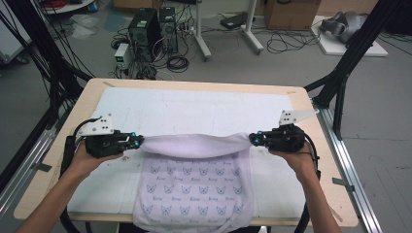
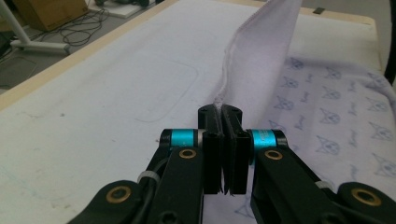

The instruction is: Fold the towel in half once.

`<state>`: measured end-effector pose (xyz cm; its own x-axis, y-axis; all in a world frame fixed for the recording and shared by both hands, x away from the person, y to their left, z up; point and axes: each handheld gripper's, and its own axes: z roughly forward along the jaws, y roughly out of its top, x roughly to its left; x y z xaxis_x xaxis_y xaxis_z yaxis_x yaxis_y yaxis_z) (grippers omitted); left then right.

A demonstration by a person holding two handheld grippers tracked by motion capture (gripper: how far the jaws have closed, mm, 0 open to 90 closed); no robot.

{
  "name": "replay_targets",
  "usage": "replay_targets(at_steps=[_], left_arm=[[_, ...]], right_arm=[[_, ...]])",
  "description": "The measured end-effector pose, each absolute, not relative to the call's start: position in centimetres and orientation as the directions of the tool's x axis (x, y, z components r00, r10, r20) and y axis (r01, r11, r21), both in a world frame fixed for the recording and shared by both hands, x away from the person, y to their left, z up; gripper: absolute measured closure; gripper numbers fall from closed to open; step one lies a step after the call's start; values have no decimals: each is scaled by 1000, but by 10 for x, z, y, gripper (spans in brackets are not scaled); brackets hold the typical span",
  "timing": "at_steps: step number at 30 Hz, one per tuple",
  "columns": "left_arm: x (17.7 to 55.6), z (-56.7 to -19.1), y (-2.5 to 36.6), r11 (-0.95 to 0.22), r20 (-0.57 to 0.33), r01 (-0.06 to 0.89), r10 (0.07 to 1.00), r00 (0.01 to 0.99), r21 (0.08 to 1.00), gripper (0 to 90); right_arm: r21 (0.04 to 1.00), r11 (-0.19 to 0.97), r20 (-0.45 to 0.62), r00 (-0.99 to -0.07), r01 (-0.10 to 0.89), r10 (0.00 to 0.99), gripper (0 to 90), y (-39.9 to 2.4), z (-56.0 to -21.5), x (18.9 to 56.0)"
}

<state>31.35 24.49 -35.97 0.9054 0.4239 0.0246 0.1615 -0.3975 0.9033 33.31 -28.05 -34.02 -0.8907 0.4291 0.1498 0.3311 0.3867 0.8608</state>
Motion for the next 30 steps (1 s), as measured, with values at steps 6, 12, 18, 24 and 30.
replay_targets(at_steps=[6, 12, 18, 24, 30], left_arm=[[308, -372, 248, -409, 7, 176, 408, 913, 895, 869], [308, -380, 246, -428, -37, 203, 365, 930, 881, 869], [309, -390, 245, -453, -82, 242, 344, 935, 858, 868], [301, -397, 244, -468, -109, 257, 320, 941, 846, 866], [294, -406, 245, -473, -143, 280, 306, 941, 835, 863]], right_arm=[[851, 406, 165, -904, 333, 395, 857, -281, -352, 323], [845, 432, 163, -921, 316, 355, 857, -281, -359, 320], [829, 480, 169, -947, 286, 272, 856, -278, -363, 315], [799, 546, 155, -963, 253, 219, 856, -273, -370, 310], [768, 592, 172, -969, 244, 175, 855, -271, -377, 305]])
